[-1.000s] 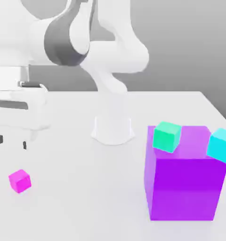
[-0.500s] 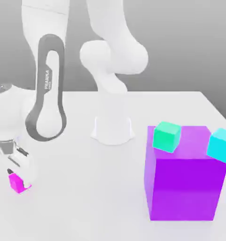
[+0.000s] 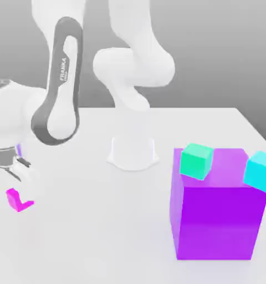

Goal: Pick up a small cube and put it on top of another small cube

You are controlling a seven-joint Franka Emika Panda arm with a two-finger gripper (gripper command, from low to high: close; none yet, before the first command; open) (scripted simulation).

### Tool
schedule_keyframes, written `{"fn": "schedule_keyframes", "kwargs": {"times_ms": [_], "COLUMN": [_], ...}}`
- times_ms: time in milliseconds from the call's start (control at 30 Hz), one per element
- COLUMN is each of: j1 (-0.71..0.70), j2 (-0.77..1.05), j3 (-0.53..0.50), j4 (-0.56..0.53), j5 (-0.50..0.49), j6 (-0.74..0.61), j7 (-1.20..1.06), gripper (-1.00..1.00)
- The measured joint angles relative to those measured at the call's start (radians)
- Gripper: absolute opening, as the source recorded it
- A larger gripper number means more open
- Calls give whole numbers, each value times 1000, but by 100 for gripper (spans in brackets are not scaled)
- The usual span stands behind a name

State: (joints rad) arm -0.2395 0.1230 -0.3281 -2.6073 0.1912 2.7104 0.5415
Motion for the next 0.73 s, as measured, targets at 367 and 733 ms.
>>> {"fn": "schedule_keyframes", "kwargs": {"times_ms": [367, 733], "j1": [529, 667], "j2": [-223, -248], "j3": [303, 443], "j4": [270, 287], "j5": [-103, -166], "j6": [-481, -516], "j7": [-231, -305], "gripper": [-100, 100]}}
